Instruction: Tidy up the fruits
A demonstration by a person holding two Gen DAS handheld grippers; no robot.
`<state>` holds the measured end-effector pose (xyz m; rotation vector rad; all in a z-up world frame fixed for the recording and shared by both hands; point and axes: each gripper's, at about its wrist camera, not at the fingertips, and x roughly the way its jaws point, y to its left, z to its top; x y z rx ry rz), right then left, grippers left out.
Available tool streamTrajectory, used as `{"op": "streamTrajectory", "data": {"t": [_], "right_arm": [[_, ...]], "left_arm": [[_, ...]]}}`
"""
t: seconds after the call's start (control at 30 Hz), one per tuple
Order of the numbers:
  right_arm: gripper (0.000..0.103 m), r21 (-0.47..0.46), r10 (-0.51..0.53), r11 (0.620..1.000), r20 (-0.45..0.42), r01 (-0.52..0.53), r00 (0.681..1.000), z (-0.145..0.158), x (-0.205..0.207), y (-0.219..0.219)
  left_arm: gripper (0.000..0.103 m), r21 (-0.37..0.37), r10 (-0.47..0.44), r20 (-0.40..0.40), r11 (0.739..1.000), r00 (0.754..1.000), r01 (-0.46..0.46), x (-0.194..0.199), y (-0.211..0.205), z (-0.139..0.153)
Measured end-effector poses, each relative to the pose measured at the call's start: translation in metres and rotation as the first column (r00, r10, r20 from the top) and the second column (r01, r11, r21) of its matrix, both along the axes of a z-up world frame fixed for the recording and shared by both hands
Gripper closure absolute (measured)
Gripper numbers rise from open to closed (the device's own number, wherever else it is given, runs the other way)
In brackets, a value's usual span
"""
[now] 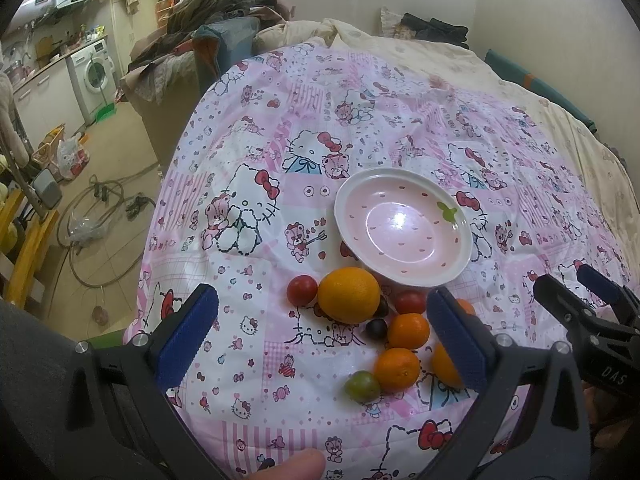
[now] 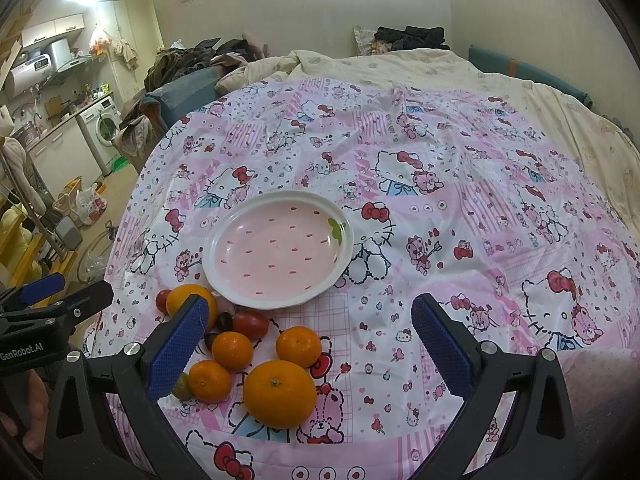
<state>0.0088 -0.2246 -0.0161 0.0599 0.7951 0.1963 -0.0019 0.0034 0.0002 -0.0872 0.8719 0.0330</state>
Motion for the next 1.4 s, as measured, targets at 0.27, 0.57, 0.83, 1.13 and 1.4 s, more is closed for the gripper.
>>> {"op": "streamTrajectory", "data": {"t": [0.27, 0.57, 0.83, 1.13, 1.4], "right_arm": [[0.0, 0.001, 0.002, 1.0, -0.002, -0.002, 1.0, -0.0012, 0.0009, -0.0004], [0.0, -0.003, 0.002, 1.0, -0.012, -0.002, 1.0, -0.0033, 0.0006, 0.0017], [0.0, 0.002, 0.0, 1.0, -0.018, 0.0, 1.0, -0.0032, 0.0015, -0.0006], [0.0, 0.003, 0.002, 1.0, -0.02, -0.002, 1.0, -0.0026, 0.0012, -0.0005], [0.0, 0.004, 0.001, 1.0, -0.02, -0.001, 1.0, -0.0023, 0.0013, -0.0005]], "left_arm": [[0.0, -0.004, -0.003, -0.003, 1.0, 1.0, 0.003, -0.0021, -0.0035, -0.0023], [0.0, -0.005, -0.001, -0.005, 1.0, 1.0, 0.001, 0.0, -0.0024, -0.0069], [0.0, -0.006, -0.001, -0.007, 1.0, 1.0, 0.001, -0.0006, -0.0027, -0.0083], [0.0, -0.009, 0.001, -0.01, 1.0, 1.0, -0.001, -0.0002, -0.0031, -0.0081], [0.0, -0.015, 0.005, -0.016, 1.0, 1.0, -0.005, 0.0017, -0.0019, -0.0052]]}}
